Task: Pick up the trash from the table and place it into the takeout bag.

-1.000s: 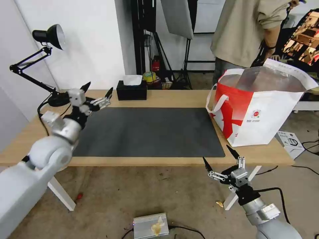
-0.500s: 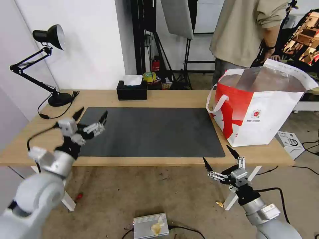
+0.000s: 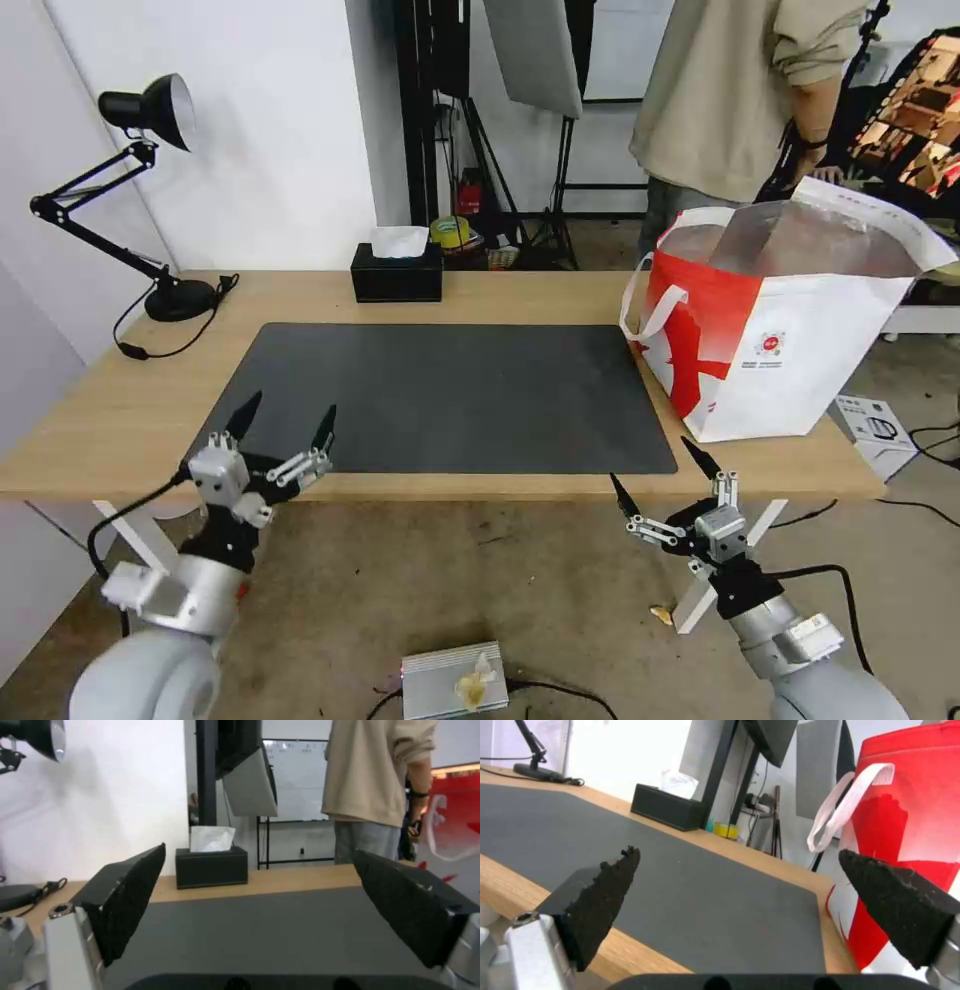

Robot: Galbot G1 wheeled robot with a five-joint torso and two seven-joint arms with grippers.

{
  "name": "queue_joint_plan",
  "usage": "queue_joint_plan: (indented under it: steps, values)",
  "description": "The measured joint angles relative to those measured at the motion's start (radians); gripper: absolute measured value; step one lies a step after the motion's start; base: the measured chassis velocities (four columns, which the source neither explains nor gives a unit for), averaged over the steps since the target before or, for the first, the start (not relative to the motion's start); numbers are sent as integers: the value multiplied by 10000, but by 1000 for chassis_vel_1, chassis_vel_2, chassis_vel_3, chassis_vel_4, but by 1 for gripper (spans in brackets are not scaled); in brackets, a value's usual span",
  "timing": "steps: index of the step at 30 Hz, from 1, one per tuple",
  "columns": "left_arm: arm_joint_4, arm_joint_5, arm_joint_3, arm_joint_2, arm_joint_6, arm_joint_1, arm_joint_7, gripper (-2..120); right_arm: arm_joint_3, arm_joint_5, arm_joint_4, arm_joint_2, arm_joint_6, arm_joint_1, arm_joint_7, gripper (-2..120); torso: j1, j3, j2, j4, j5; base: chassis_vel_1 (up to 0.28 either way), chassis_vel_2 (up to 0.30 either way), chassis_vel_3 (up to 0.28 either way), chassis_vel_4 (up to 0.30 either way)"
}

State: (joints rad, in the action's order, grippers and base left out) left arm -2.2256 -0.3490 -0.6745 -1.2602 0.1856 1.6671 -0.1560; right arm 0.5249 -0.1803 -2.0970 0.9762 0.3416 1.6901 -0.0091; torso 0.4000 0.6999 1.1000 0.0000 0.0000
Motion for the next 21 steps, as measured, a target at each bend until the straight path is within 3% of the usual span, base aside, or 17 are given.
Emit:
queue_joint_plan:
  steps: [4,8,13,21]
  values:
    - [16,927,-73,-1181,797,902,-951,100,0,0,0,0,0,0,0,100,0,0,0,0,3,0,0,0,0]
    - [58,1214,-261,-1955,1182,1335,-1652,100,0,0,0,0,0,0,0,100,0,0,0,1,2,0,0,0,0]
    - [149,1295,-507,-2517,1515,1572,-2237,100,0,0,0,0,0,0,0,100,0,0,0,0,1,0,0,0,0]
    - [382,1316,-742,-2802,1922,1846,-2797,100,0,0,0,0,0,0,0,100,0,1,0,0,1,0,0,0,0]
